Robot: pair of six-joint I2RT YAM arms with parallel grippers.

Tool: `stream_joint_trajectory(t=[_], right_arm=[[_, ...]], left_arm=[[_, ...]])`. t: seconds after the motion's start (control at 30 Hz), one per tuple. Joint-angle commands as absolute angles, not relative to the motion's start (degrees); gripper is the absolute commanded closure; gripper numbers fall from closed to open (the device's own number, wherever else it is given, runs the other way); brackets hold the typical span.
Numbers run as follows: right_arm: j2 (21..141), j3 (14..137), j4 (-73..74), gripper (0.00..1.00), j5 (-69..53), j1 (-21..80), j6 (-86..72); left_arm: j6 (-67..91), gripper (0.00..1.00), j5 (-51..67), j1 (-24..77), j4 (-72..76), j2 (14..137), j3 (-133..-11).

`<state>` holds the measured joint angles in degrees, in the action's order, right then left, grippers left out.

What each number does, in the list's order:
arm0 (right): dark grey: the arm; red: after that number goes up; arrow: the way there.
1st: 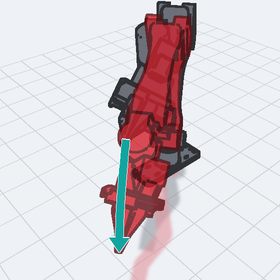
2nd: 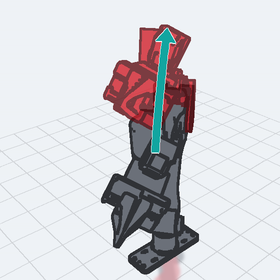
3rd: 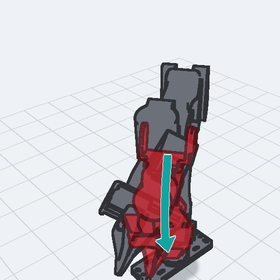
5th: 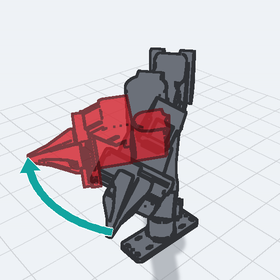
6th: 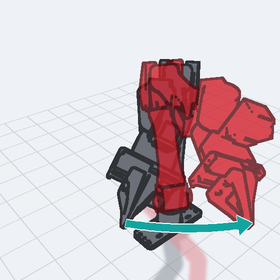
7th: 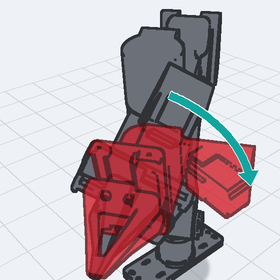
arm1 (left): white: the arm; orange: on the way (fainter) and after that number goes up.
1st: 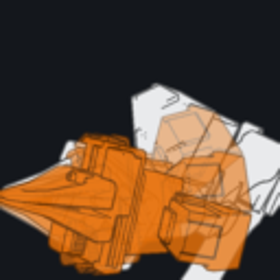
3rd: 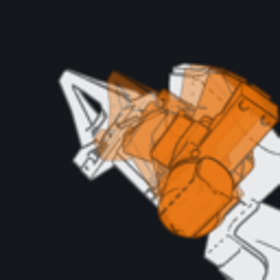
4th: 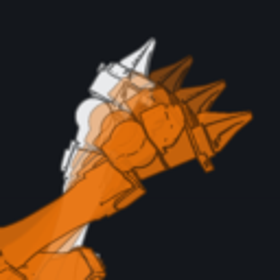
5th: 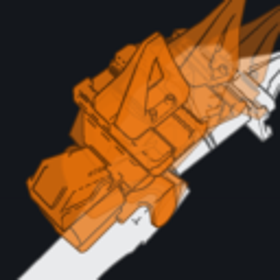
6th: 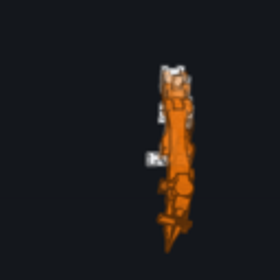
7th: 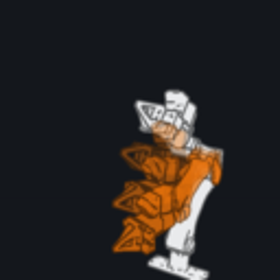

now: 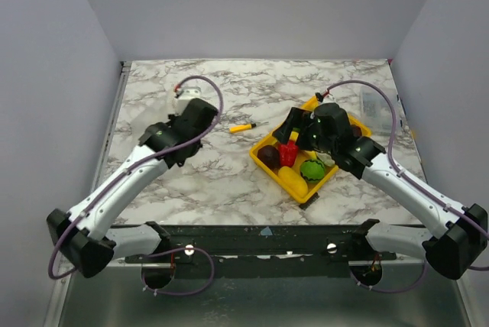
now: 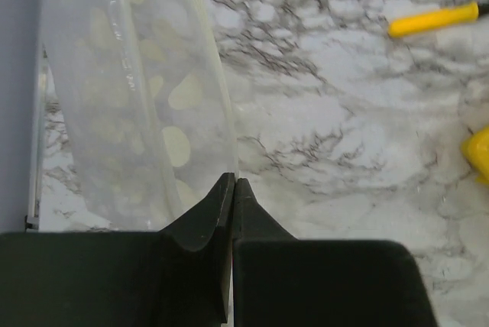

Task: Place the food in the zip-top bag and seal the zipper
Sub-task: Open the zipper of the food storage bag at the center of the board.

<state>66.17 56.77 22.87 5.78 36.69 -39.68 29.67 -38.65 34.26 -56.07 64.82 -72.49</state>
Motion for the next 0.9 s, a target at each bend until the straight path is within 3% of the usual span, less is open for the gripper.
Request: stream_joint_trajectory(t=[0.0, 0.23, 0.3, 0.63, 0.87], right_arm=[[63.86, 52.11, 14.25, 0.00, 3.55, 37.09, -47.85], [63.97, 44.28, 3.39, 0.07, 2.44, 38.40, -54.94], [65.46, 43.34, -1.63, 0.14, 1.43, 39.15, -56.18], [78.13, 53.19, -4.61, 0.20, 9.83, 48.48, -56.67], [86.06, 58.78, -5.39, 0.39, 14.05, 53.61, -57.07]], left_arm=[[31.90, 1.00, -27.41, 42.05, -53.18, 73.00, -69.32], [30.85, 1.00, -18.32, 45.78, -39.30, 71.51, -62.23], [30.73, 1.00, -16.12, 45.74, -35.60, 69.28, -58.71], [25.30, 1.00, -10.72, 45.76, -26.25, 60.63, -48.56], [25.35, 1.00, -9.34, 45.71, -23.40, 57.83, -45.59]])
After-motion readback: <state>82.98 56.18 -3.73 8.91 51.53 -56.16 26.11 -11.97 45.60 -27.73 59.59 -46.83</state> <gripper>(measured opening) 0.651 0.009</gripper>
